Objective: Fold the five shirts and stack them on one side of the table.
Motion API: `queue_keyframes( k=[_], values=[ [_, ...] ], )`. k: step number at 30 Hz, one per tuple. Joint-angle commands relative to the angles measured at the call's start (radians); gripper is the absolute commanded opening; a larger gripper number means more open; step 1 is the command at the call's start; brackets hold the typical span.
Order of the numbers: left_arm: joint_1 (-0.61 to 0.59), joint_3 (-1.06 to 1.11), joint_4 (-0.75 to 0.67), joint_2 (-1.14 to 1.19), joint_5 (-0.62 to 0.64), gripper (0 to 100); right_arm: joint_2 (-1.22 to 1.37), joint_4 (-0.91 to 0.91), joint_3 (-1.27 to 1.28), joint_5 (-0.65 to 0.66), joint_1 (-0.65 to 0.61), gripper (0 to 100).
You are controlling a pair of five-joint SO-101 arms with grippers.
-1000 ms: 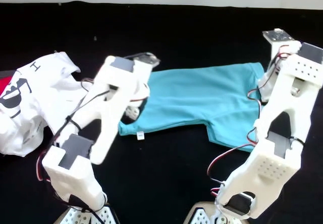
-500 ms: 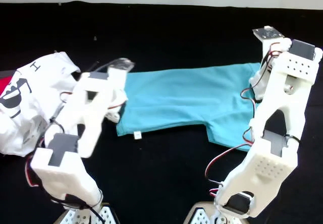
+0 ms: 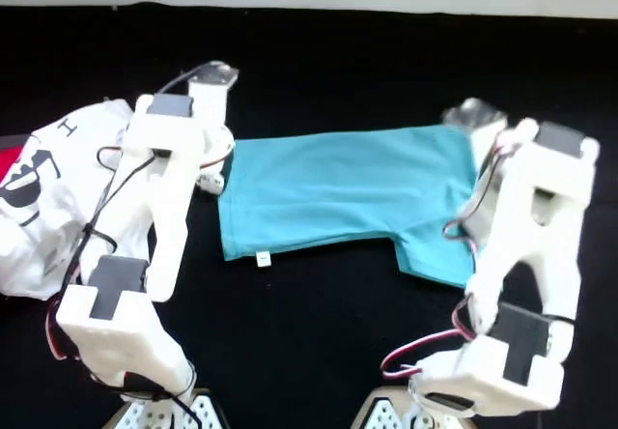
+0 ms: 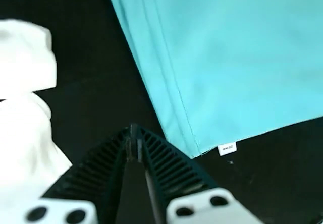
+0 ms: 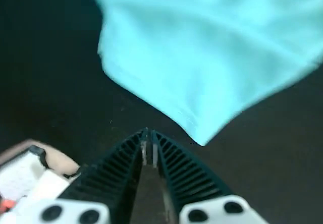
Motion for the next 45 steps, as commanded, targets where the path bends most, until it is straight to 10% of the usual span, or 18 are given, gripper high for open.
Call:
queue_keyframes(
  k=[1, 19, 45],
  values=[
    [0.044, 0.013, -0.084, 0.024, 0.023, 1, -0.077, -0.059, 0.209, 0.097, -0.056, 5.8],
    [0.059, 0.021, -0.212, 0.259, 0.021, 1, -0.079, -0.259, 0.314, 0.129, -0.199, 25.9],
    [0.059, 0.022, -0.212, 0.260, 0.021, 1, -0.068, -0.437, 0.449, 0.129, -0.166, 25.9]
  ],
)
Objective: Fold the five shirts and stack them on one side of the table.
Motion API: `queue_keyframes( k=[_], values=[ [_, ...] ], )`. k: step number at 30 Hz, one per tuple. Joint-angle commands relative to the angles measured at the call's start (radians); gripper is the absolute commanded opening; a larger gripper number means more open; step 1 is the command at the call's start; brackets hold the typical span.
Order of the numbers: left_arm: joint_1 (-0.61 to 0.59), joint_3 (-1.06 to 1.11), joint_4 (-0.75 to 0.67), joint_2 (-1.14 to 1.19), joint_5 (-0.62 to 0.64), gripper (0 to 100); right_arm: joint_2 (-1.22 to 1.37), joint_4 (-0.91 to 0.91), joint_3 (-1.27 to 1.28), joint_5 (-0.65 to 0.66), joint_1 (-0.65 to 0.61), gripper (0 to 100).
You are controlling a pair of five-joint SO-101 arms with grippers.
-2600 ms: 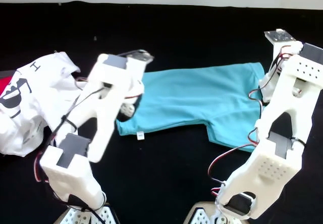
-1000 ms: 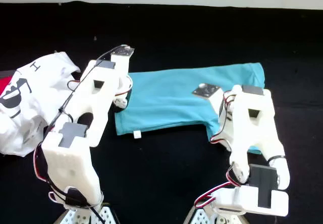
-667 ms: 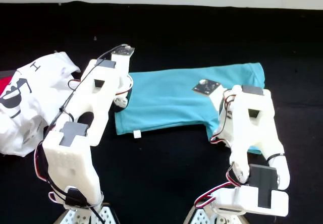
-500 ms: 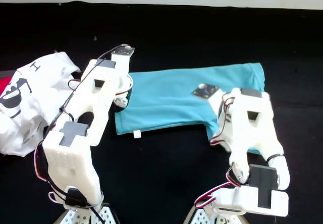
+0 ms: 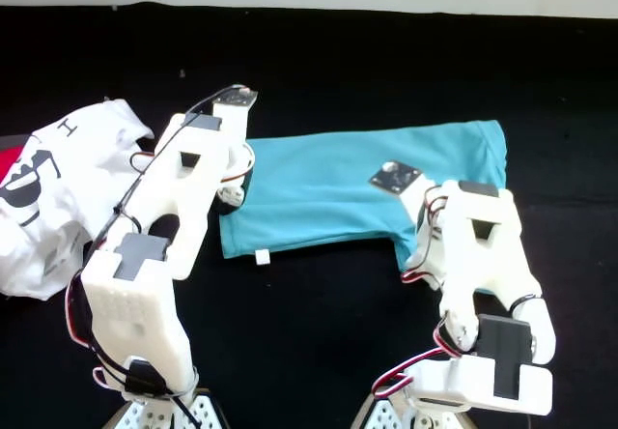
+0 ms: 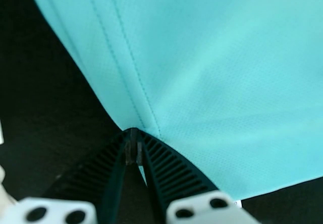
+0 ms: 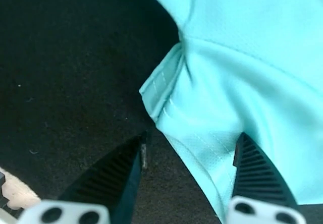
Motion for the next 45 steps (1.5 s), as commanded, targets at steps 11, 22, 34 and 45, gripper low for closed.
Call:
queue_keyframes(
  k=[11, 22, 34, 45],
  values=[
    [0.007, -0.013, -0.009, 0.012, 0.003, 1, -0.101, 0.166, -0.015, 0.020, -0.056, 21.0],
    [0.007, -0.013, -0.009, 0.012, 0.003, 1, -0.160, 0.160, -0.087, 0.014, 0.005, 28.6],
    [0.007, -0.013, -0.009, 0.012, 0.003, 1, 0.087, 0.099, -0.082, 0.012, 0.007, 28.8],
    [0.007, -0.013, -0.009, 0.012, 0.003, 1, 0.272, 0.101, -0.245, -0.023, 0.061, 14.6]
  ],
)
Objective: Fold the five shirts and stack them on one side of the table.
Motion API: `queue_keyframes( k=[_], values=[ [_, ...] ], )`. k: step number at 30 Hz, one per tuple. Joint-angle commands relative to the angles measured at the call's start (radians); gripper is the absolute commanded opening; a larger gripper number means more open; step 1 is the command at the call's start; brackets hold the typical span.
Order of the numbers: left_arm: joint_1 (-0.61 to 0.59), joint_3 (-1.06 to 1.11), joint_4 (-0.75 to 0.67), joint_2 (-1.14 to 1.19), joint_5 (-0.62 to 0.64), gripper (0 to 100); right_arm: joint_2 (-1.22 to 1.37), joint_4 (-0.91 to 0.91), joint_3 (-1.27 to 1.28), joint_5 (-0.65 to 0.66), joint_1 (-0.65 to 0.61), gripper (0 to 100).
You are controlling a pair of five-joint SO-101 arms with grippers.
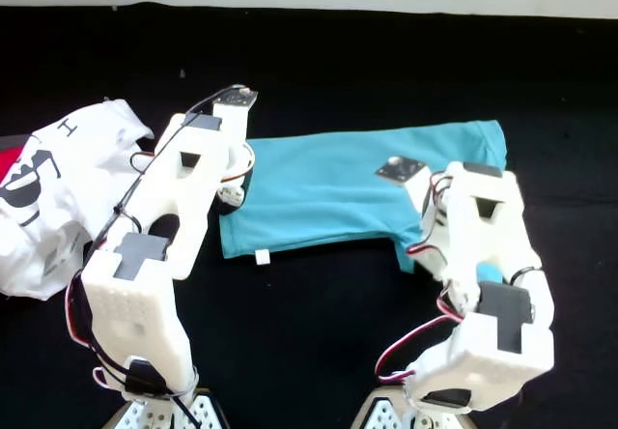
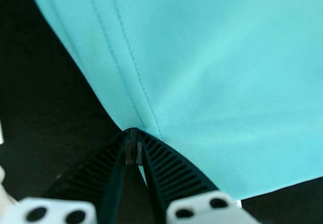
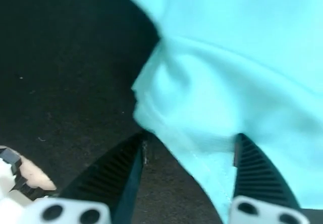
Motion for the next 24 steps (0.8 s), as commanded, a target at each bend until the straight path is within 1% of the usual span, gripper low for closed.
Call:
queue_keyframes(
  k=[1, 3, 5, 8, 14, 17, 21, 24],
  values=[
    [0.007, -0.013, -0.009, 0.012, 0.003, 1, 0.038, -0.013, -0.031, -0.009, 0.027, 9.0],
    [0.007, -0.013, -0.009, 0.012, 0.003, 1, 0.042, -0.015, -0.031, -0.014, 0.028, 0.0],
    [0.007, -0.013, -0.009, 0.012, 0.003, 1, 0.030, -0.010, -0.031, -0.014, 0.031, 1.8],
    [0.007, -0.013, -0.009, 0.012, 0.003, 1, -0.033, -0.010, -0.047, -0.009, 0.053, 0.5],
    [0.007, -0.013, -0.009, 0.012, 0.003, 1, -0.120, -0.007, -0.170, -0.014, 0.084, 0.5],
    [0.007, -0.013, -0.009, 0.012, 0.003, 1, -0.117, 0.028, -0.254, -0.017, 0.067, 0.5],
    [0.007, -0.013, -0.009, 0.012, 0.003, 1, -0.113, 0.024, -0.380, -0.100, 0.038, 0.5],
    [0.007, -0.013, -0.009, 0.012, 0.003, 1, -0.054, 0.031, -0.486, -0.115, 0.007, 0.5]
  ],
)
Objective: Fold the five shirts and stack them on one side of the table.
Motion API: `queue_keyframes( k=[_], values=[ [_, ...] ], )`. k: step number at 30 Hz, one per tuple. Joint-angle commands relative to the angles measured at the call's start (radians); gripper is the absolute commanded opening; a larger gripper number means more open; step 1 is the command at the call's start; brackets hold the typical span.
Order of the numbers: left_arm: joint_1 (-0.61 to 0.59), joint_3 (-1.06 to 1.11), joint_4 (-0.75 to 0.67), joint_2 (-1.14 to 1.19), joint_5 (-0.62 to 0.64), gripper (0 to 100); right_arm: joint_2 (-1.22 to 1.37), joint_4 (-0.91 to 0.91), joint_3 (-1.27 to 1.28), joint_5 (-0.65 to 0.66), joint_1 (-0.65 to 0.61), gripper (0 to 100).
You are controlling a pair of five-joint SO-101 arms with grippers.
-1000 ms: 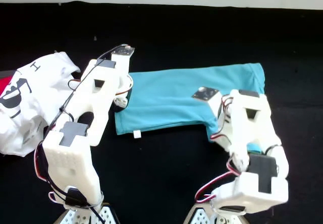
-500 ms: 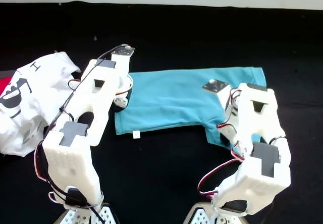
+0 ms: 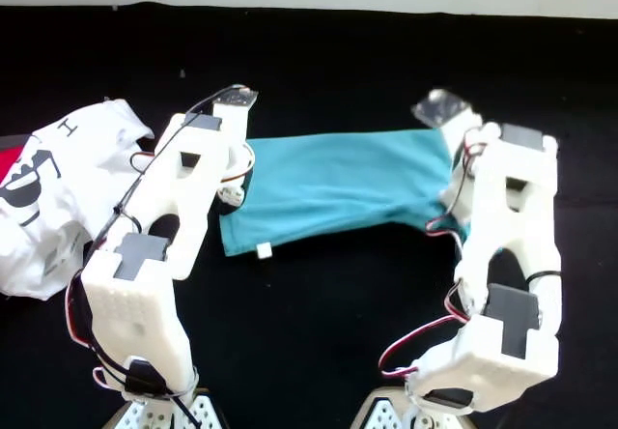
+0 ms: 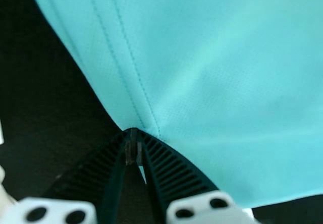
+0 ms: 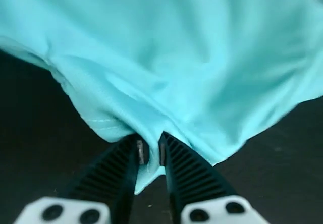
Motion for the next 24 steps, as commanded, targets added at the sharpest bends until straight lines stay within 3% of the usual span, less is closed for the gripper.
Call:
queue_keyframes(
  k=[1, 6, 12, 21, 24],
  values=[
    [0.007, -0.013, -0.009, 0.012, 0.003, 1, 0.045, 0.010, -0.159, -0.038, -0.041, 0.5],
    [0.007, -0.013, -0.009, 0.012, 0.003, 1, 0.251, 0.024, -0.343, -0.112, -0.059, 1.8],
    [0.007, -0.013, -0.009, 0.012, 0.003, 1, 0.481, 0.143, -0.590, -0.163, -0.061, 23.0],
    [0.007, -0.013, -0.009, 0.012, 0.003, 1, 0.713, 0.142, -1.044, -0.446, 0.002, 21.4],
    [0.007, -0.013, -0.009, 0.012, 0.003, 1, 0.719, 0.223, -1.179, -0.486, 0.018, 21.5]
  ],
)
